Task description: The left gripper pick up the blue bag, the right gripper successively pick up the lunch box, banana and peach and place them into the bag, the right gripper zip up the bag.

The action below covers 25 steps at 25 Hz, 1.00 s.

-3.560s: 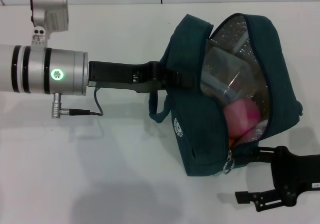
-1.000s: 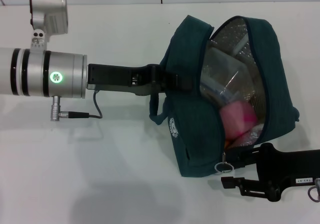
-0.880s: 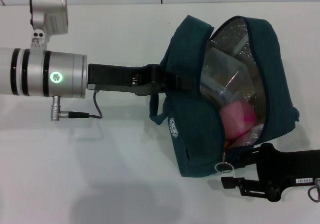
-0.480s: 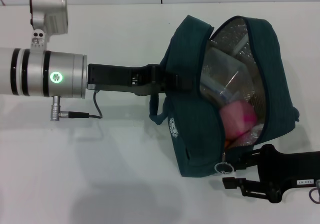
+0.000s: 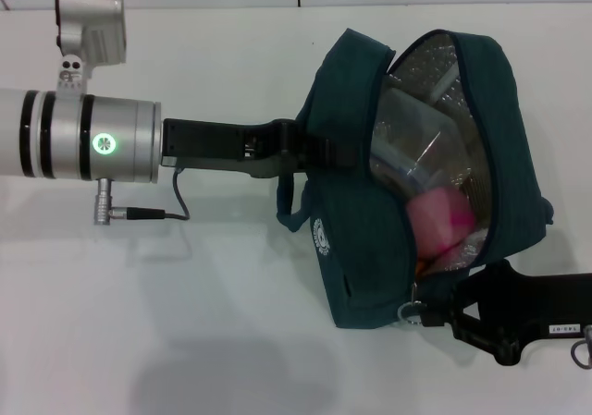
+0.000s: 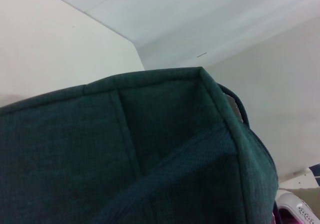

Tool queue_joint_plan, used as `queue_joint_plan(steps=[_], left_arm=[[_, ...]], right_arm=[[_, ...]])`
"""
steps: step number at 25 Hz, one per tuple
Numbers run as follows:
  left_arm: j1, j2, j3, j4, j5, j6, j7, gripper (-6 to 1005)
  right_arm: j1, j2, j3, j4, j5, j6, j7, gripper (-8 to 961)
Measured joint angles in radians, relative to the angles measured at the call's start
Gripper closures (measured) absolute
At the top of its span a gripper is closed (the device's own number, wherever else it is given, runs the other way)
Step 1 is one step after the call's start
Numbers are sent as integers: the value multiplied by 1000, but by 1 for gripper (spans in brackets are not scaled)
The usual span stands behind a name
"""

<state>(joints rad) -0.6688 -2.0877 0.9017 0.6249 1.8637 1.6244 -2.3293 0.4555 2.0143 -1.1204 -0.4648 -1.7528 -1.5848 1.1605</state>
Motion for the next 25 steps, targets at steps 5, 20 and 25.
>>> queue_joint_plan(steps=[5,20,25], left_arm=[[0,0,-3,-4,0,0,2,946],[6,5,-3,-50,-42,-3,99,915],[23,2,-6,-50,-51,-6,193,770]], right_arm=[[0,0,2,0,0,12,5,928],[-18,-13,-1,-69,-8,-26,3,948],[-23,-21,1,-103,-6,-57,0,948]])
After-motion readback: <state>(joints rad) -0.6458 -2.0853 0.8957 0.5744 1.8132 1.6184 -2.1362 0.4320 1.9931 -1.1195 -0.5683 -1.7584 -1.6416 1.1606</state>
